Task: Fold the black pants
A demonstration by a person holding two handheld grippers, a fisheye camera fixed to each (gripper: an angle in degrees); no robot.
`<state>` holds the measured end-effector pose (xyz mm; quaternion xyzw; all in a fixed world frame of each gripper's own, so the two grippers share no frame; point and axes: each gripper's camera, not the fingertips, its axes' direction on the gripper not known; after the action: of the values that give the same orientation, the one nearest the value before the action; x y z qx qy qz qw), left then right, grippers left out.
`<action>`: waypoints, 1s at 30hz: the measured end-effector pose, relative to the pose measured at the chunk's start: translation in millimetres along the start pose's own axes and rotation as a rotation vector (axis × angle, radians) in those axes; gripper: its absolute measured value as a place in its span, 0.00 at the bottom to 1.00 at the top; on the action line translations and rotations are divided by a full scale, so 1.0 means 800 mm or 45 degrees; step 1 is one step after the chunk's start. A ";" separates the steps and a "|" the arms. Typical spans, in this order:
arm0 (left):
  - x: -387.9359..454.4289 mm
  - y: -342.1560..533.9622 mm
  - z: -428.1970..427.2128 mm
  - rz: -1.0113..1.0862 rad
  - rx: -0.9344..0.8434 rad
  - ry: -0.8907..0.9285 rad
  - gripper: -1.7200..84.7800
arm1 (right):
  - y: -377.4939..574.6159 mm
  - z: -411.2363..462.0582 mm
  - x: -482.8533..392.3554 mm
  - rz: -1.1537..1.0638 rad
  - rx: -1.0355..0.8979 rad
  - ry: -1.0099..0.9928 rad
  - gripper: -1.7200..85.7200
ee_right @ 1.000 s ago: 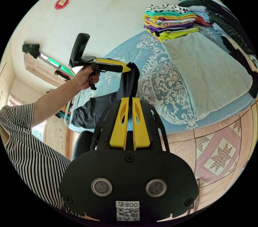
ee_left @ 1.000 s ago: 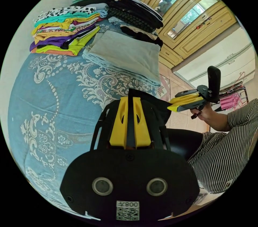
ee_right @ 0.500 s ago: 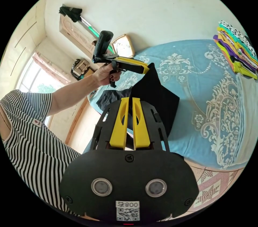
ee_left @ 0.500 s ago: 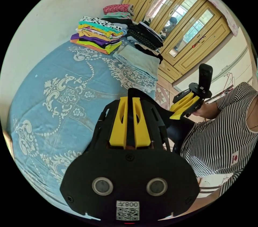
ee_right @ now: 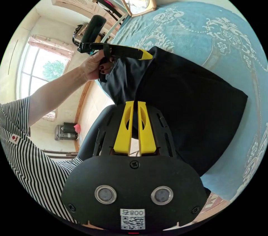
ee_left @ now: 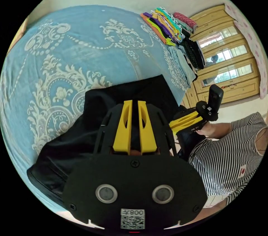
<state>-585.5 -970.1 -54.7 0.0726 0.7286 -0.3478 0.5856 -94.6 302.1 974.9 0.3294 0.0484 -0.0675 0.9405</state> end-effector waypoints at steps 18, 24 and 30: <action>-0.047 0.170 -0.038 -0.094 0.090 -0.051 0.02 | -0.146 0.022 -0.067 -0.051 -0.050 0.024 0.07; -0.075 0.203 -0.038 -0.200 0.029 -0.102 0.02 | -0.227 0.071 -0.068 -0.047 -0.198 0.318 0.04; -0.057 0.222 -0.050 -0.136 0.029 -0.221 0.02 | -0.235 0.094 -0.121 -0.227 -0.134 0.546 0.03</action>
<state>-512.6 -800.3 -85.8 0.0100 0.6739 -0.3917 0.6263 -216.6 118.8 930.8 0.2811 0.2795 -0.0760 0.9149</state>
